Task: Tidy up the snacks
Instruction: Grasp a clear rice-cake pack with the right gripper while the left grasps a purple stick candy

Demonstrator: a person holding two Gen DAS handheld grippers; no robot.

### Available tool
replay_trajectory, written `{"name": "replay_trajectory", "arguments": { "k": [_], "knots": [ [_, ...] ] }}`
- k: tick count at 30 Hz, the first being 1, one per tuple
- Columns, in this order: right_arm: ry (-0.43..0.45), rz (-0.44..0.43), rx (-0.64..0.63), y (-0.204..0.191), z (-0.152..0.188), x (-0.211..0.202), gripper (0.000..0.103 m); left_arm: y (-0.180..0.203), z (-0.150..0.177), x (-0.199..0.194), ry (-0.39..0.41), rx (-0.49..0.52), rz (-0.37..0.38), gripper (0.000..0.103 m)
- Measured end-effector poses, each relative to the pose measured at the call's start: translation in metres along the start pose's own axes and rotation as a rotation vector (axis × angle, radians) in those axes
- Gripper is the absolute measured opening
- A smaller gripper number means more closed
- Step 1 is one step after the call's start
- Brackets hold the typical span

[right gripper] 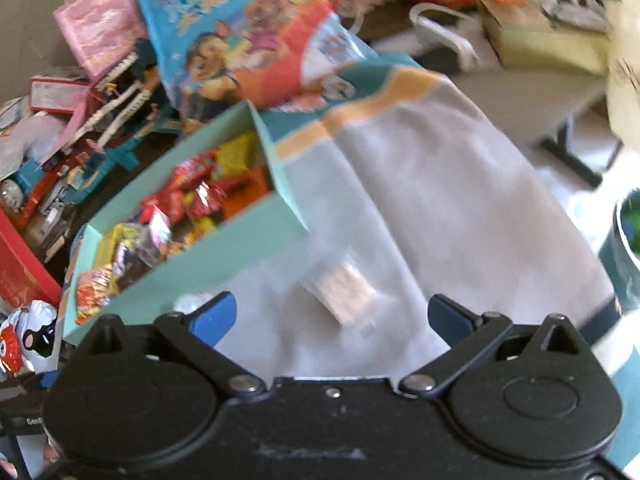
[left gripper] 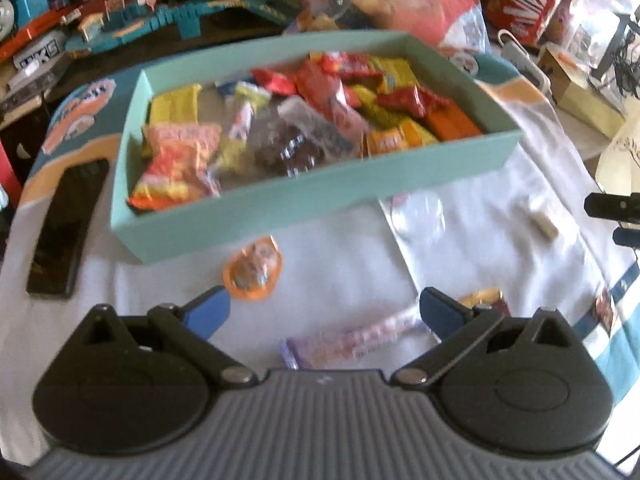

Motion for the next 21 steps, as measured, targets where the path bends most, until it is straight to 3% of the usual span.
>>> {"name": "replay_trajectory", "arguments": {
  "k": [7, 16, 18, 20, 21],
  "knots": [
    [0.008, 0.016, -0.011, 0.007, 0.003, 0.005, 0.102, 0.012, 0.012, 0.015, -0.030, 0.066, -0.004, 0.103],
    [-0.073, 0.056, -0.205, -0.016, -0.007, 0.049, 0.077, 0.037, 0.009, 0.024, -0.011, 0.241, 0.022, 0.102],
    [-0.104, 0.066, -0.230, -0.019, -0.004, 0.060, 0.062, 0.043, 0.010, 0.025, -0.009, 0.276, 0.037, 0.083],
    [-0.115, 0.095, -0.277, -0.024, 0.002, 0.066, 0.054, 0.044, 0.013, 0.026, -0.029, 0.275, 0.071, 0.072],
    [-0.114, 0.105, -0.308, -0.028, 0.007, 0.066, 0.043, 0.043, 0.013, 0.025, -0.032, 0.262, 0.089, 0.065]
  ]
}}
Point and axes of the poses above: each gripper's, at about its wrist camera, not at the fingertips, and x roughly the way its jaws point, y to its right, z to its underside, the point moved 2 cm from there along x, roughly the way its jaws point, and after that the axes turned 13 degrees about -z, right-handed, at the moved point
